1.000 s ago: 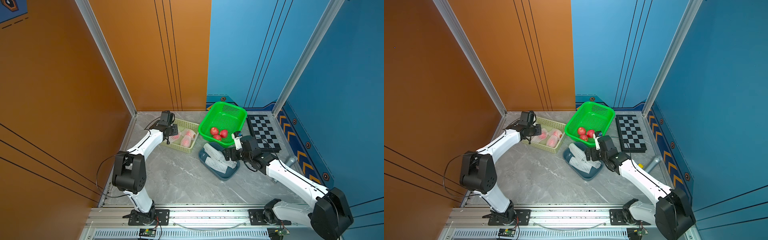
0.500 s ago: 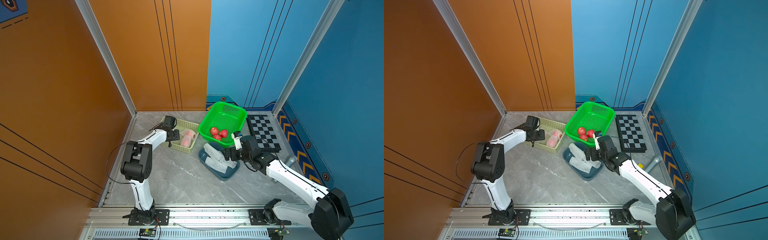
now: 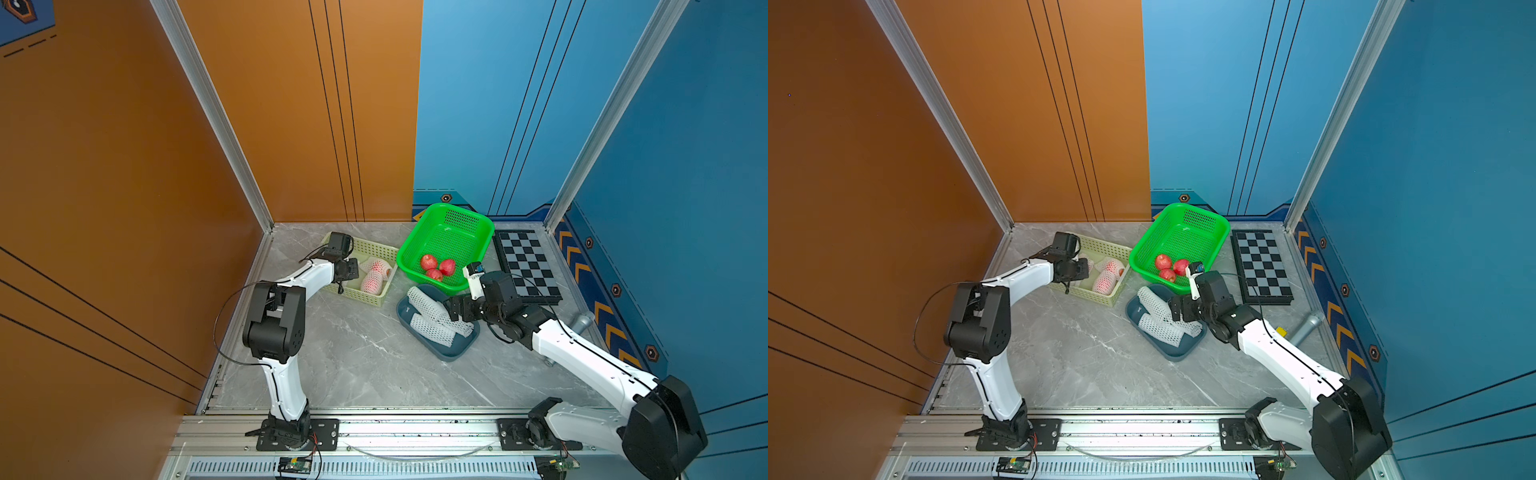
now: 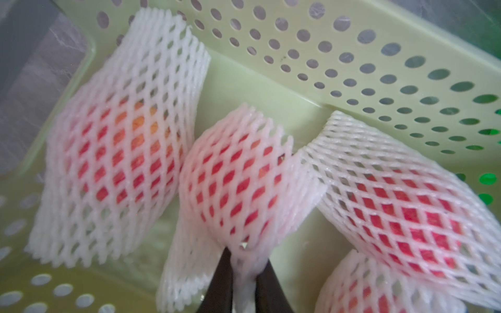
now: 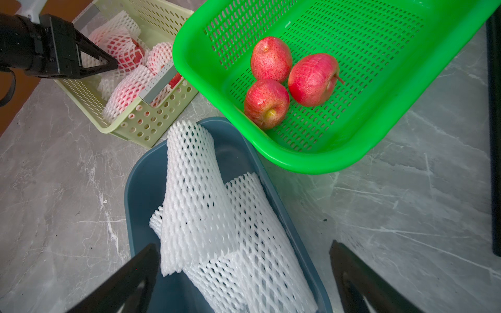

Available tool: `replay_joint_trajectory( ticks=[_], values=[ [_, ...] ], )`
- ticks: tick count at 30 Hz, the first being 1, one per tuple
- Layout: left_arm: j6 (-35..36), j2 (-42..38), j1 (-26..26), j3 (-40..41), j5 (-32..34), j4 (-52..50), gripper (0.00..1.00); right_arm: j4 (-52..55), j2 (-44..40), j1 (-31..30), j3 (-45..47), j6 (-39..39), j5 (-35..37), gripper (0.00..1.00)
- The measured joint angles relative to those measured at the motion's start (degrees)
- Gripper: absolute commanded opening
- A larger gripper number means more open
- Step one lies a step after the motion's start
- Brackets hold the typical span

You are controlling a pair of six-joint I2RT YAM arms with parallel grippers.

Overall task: Remove foam nets from apples
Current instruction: Pick up the apple from the basket, then place the apple at the center of the board.

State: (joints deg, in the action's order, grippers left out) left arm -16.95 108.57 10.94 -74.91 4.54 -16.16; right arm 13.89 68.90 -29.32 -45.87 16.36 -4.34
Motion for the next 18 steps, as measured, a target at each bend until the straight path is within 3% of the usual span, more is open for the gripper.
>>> replay_joint_trajectory(
  ticks=[5, 18],
  values=[
    [0.31, -4.24, 0.2, 0.98, 0.17, -0.07, 0.0, -0.02, 0.22, -0.04, -0.02, 0.0, 0.0, 1.0],
    [3.23, -15.28, 4.22, 0.96, 0.04, -5.33, 0.0, -1.14, 0.35, -0.5, -0.02, 0.0, -0.66, 1.0]
  ],
)
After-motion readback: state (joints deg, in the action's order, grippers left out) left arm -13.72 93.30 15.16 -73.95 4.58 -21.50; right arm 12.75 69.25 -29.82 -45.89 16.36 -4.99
